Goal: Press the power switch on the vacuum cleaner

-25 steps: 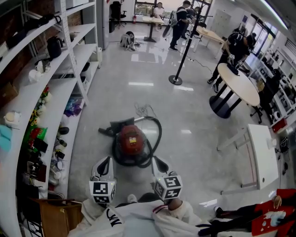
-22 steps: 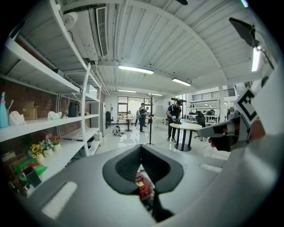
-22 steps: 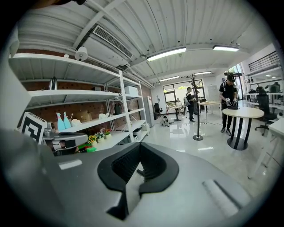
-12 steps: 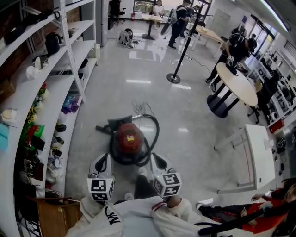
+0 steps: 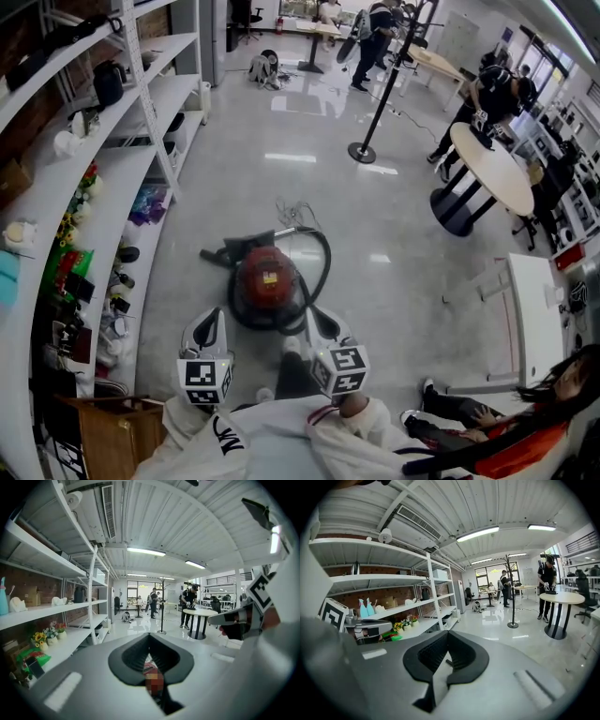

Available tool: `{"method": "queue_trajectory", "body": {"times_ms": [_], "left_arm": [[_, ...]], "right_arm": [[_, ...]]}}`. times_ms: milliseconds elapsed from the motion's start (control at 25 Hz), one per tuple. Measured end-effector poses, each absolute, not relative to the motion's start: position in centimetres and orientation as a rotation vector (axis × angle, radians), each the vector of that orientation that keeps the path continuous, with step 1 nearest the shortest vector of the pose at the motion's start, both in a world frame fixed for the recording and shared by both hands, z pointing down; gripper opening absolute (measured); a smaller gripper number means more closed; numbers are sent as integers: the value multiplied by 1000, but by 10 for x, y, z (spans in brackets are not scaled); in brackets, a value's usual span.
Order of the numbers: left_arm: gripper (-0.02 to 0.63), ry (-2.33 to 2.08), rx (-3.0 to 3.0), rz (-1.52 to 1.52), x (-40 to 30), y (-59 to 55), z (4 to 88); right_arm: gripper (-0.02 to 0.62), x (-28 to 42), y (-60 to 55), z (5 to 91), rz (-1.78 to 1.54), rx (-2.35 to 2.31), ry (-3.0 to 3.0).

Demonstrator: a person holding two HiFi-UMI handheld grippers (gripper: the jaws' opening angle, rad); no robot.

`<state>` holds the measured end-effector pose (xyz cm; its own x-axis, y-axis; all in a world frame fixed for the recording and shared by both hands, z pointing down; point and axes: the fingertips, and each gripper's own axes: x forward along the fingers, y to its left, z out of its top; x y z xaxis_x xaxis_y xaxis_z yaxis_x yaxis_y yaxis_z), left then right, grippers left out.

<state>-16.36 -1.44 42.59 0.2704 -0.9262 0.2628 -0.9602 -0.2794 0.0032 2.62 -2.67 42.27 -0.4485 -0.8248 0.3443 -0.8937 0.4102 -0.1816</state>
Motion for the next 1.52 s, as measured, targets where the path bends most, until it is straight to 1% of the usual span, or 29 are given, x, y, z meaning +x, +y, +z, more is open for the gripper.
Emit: {"method": "queue_trajectory", "body": {"times_ms": [960,1520], "left_arm": [[0,-1797,2288,419,-147,-103,439],[0,-1863,2195,517,-121,-159,440]], "right_arm": [[1,37,-124,444,612,1419,-2470],[1,67,-195,455,693,1314,-2508]]}}
